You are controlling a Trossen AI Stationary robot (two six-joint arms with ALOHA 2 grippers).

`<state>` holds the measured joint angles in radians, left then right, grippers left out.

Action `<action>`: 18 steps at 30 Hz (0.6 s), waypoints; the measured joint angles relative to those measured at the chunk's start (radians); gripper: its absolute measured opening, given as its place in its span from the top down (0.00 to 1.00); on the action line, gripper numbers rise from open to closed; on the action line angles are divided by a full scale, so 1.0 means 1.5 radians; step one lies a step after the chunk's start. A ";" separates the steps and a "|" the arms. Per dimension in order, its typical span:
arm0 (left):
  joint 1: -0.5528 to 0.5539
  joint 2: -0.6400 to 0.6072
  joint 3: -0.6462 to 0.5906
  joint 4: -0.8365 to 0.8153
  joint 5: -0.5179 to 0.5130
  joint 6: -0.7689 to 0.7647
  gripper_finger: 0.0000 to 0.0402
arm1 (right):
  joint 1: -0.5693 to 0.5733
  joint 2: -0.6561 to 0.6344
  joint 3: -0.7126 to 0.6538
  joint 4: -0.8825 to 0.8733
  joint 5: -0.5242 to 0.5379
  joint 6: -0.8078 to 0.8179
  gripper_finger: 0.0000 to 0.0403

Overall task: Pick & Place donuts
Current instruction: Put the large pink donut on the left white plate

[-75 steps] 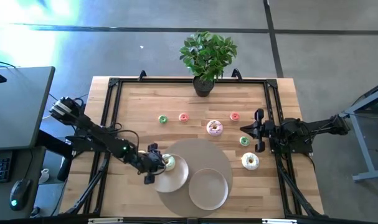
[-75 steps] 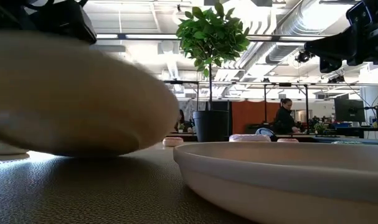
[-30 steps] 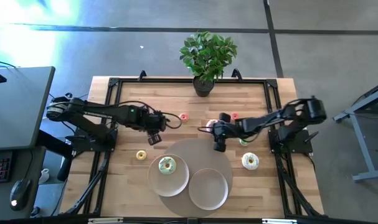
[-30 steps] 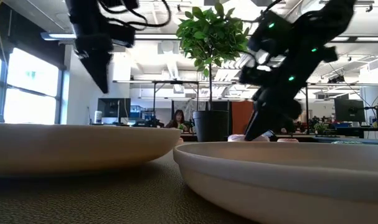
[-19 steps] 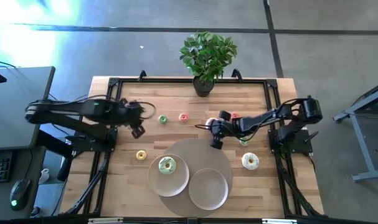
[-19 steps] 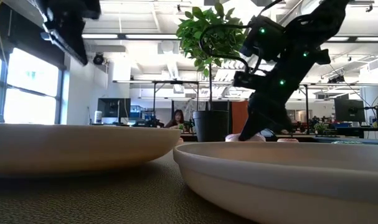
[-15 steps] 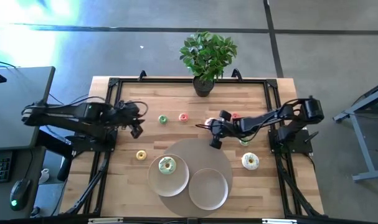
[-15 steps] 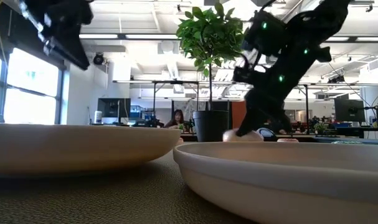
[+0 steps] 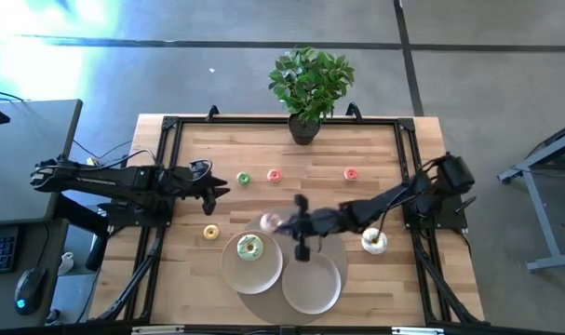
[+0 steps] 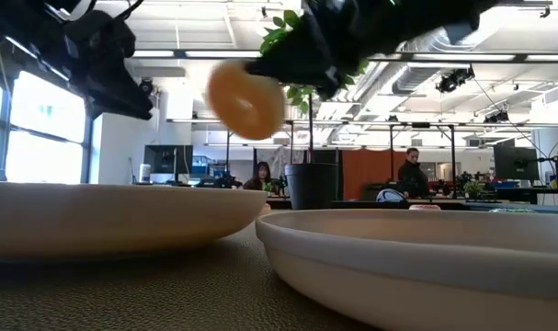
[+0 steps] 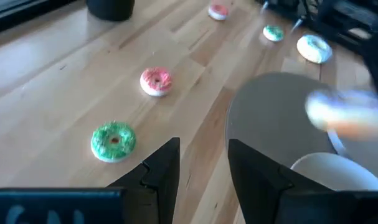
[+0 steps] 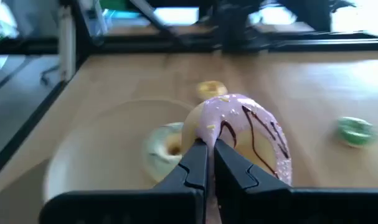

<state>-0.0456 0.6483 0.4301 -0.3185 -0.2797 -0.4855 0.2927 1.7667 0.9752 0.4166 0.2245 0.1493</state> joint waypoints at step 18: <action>0.000 -0.001 -0.002 0.004 -0.026 0.002 0.66 | 0.072 0.219 0.279 -0.270 0.050 0.051 0.96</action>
<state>-0.0456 0.6472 0.4278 -0.3130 -0.3183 -0.4820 0.4012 2.0949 1.3931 0.0116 0.3000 0.2260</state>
